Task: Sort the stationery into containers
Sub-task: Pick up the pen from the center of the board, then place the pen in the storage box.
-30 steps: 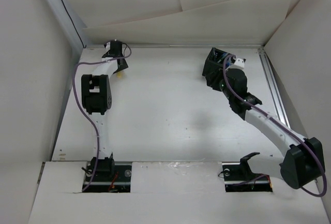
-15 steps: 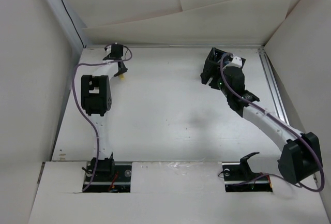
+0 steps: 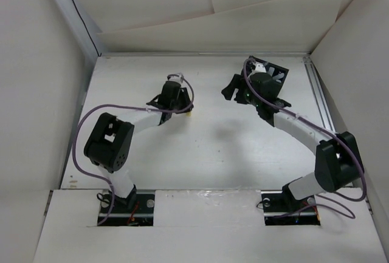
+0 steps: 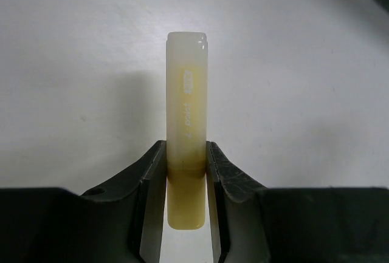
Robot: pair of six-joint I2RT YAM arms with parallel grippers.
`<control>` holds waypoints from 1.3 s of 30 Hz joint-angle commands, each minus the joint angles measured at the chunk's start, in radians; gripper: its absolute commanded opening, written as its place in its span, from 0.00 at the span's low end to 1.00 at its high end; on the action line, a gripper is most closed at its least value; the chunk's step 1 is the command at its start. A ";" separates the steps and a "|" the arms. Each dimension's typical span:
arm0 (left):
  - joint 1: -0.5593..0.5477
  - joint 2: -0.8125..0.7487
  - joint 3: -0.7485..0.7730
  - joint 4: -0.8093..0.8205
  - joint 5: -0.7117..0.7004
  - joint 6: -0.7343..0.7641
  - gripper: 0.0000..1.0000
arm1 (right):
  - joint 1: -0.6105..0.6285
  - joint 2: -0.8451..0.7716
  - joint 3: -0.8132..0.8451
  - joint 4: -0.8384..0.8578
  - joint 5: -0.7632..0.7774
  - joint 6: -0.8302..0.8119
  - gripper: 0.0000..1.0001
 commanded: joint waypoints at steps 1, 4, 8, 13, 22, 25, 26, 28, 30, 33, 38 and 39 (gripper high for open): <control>-0.070 -0.069 -0.091 0.192 0.088 0.021 0.00 | 0.026 0.037 0.056 0.045 -0.050 0.008 0.80; -0.153 -0.088 -0.145 0.246 0.098 0.034 0.00 | 0.051 0.084 0.076 0.055 -0.061 0.030 0.80; -0.205 -0.145 -0.194 0.318 0.108 0.034 0.00 | 0.076 0.115 0.045 0.097 -0.021 0.096 0.76; -0.206 -0.188 -0.244 0.409 0.174 0.034 0.00 | 0.085 0.135 -0.013 0.165 -0.022 0.140 0.76; -0.206 -0.179 -0.255 0.450 0.205 0.034 0.00 | 0.123 0.181 -0.022 0.174 -0.096 0.159 0.64; -0.206 -0.179 -0.255 0.450 0.214 0.034 0.00 | 0.132 0.172 -0.023 0.174 -0.096 0.159 0.53; -0.206 -0.179 -0.255 0.450 0.214 0.034 0.00 | 0.132 0.172 -0.023 0.174 -0.096 0.159 0.49; -0.206 -0.189 -0.255 0.470 0.223 0.034 0.00 | 0.132 0.172 -0.023 0.174 -0.105 0.168 0.38; -0.206 -0.189 -0.264 0.470 0.233 0.025 0.00 | 0.123 0.185 -0.023 0.183 -0.127 0.177 0.21; -0.206 -0.199 -0.264 0.479 0.243 0.025 0.13 | 0.123 0.195 -0.023 0.183 -0.138 0.186 0.07; -0.206 -0.223 -0.274 0.479 0.252 0.025 0.46 | 0.091 0.156 -0.004 0.183 -0.076 0.177 0.00; -0.206 -0.232 -0.283 0.479 0.252 0.025 0.60 | 0.067 0.156 0.005 0.183 -0.058 0.177 0.00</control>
